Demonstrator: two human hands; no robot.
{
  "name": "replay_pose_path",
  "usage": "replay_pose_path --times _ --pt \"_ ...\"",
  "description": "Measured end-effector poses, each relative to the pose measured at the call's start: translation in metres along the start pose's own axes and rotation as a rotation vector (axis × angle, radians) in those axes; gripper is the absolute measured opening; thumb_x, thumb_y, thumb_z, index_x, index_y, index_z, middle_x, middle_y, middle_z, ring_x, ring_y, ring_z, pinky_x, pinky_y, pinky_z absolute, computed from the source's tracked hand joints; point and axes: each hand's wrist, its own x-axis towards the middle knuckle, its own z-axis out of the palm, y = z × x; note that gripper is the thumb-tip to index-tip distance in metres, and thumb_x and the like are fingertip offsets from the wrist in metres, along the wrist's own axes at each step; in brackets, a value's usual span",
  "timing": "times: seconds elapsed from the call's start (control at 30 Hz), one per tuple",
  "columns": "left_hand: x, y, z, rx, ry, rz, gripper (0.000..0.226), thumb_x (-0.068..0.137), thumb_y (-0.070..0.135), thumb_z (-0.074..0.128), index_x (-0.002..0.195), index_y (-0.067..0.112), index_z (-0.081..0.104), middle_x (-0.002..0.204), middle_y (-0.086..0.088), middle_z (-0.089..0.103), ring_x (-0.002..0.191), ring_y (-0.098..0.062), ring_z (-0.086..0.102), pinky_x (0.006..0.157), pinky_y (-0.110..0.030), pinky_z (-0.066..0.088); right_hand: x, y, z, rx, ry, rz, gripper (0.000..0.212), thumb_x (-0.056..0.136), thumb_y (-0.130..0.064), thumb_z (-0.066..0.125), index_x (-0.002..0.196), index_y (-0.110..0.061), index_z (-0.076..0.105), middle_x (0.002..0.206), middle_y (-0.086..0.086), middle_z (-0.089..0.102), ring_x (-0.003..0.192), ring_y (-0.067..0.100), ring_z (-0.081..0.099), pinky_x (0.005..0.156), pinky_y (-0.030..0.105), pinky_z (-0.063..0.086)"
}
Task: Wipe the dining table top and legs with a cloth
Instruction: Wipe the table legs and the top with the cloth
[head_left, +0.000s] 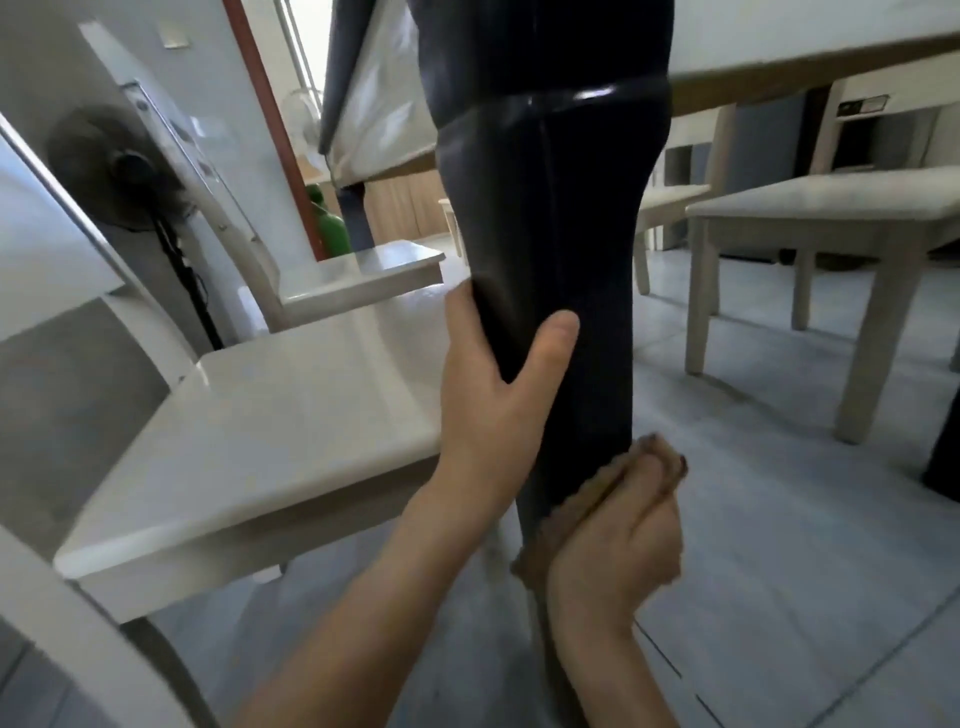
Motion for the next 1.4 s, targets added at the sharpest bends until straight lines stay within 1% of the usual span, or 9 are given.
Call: replay_pose_path --times 0.23,0.3,0.47,0.57,0.7,0.83,1.03,1.13,1.4 --pt "0.003 -0.001 -0.002 -0.013 0.034 0.004 0.049 0.079 0.048 0.061 0.117 0.022 0.046 0.113 0.004 0.062 0.106 -0.012 0.063 0.09 -0.038 0.056 -0.012 0.059 -0.016 -0.089 -0.007 -0.315 0.03 0.102 -0.042 0.033 0.118 -0.029 0.055 0.11 0.015 0.067 0.095 0.031 0.068 0.082 0.037 0.056" --pt "0.003 0.004 -0.004 -0.022 0.04 -0.016 0.046 0.077 0.047 0.064 0.114 0.023 0.049 0.111 0.004 0.063 0.105 -0.011 0.064 0.091 -0.036 0.056 -0.02 0.094 -0.035 -0.122 -0.037 -0.151 0.02 0.101 -0.029 0.038 0.107 -0.032 0.057 0.108 0.018 0.066 0.095 0.038 0.065 0.084 0.024 0.052" --pt "0.002 0.01 -0.009 0.024 0.034 -0.051 0.038 0.081 0.04 0.066 0.114 0.027 0.05 0.107 0.015 0.063 0.101 0.0 0.063 0.082 -0.016 0.052 -0.031 0.118 -0.056 -0.268 0.015 0.079 0.035 0.094 -0.042 0.02 0.1 -0.024 0.05 0.09 0.008 0.063 0.086 0.035 0.063 0.07 0.026 0.045" --pt "0.002 0.009 -0.009 0.035 0.026 -0.049 0.038 0.083 0.038 0.066 0.115 0.025 0.05 0.107 0.015 0.063 0.1 0.001 0.062 0.082 -0.016 0.052 -0.019 0.059 -0.017 -0.173 0.103 -0.067 0.022 0.099 -0.028 0.029 0.097 -0.028 0.051 0.077 -0.005 0.058 0.073 0.023 0.06 0.063 0.01 0.039" --pt "0.003 0.005 -0.01 0.059 0.03 -0.021 0.046 0.077 0.05 0.064 0.114 0.029 0.049 0.108 0.016 0.062 0.103 0.001 0.061 0.084 -0.017 0.052 -0.001 -0.009 0.022 -0.048 0.091 -0.262 0.035 0.102 -0.037 0.026 0.103 -0.02 0.057 0.085 0.003 0.066 0.074 0.017 0.063 0.069 0.033 0.052" --pt "0.002 0.001 -0.01 0.035 -0.001 -0.007 0.053 0.077 0.05 0.063 0.12 0.022 0.048 0.114 0.011 0.062 0.107 -0.001 0.061 0.087 -0.017 0.051 -0.004 0.029 0.002 -0.066 0.025 -0.324 0.043 0.1 -0.041 0.03 0.113 -0.014 0.061 0.097 0.008 0.069 0.086 0.019 0.068 0.077 0.03 0.054" --pt "-0.001 0.005 -0.011 0.023 -0.008 0.021 0.059 0.083 0.044 0.061 0.127 0.008 0.044 0.116 0.0 0.06 0.108 -0.007 0.061 0.087 -0.02 0.051 -0.047 0.199 -0.091 -0.419 0.017 0.309 0.025 0.097 -0.04 0.022 0.095 -0.035 0.047 0.091 0.008 0.064 0.084 0.031 0.062 0.074 0.037 0.051" --pt "-0.001 0.008 -0.011 0.024 -0.061 -0.011 0.049 0.087 0.036 0.057 0.126 0.01 0.043 0.114 0.003 0.059 0.106 -0.006 0.062 0.089 -0.023 0.053 -0.052 0.228 -0.108 -0.498 0.0 0.547 0.045 0.088 -0.057 0.012 0.088 -0.031 0.049 0.094 0.015 0.065 0.081 0.031 0.062 0.076 0.044 0.053" --pt "0.003 0.009 -0.009 0.025 -0.028 0.008 0.05 0.084 0.047 0.058 0.125 0.021 0.043 0.118 0.01 0.06 0.109 -0.001 0.061 0.092 -0.024 0.052 -0.033 0.12 -0.048 -0.192 0.14 0.489 0.05 0.086 -0.064 0.021 0.089 -0.031 0.058 0.085 0.012 0.066 0.077 0.03 0.065 0.075 0.047 0.055"
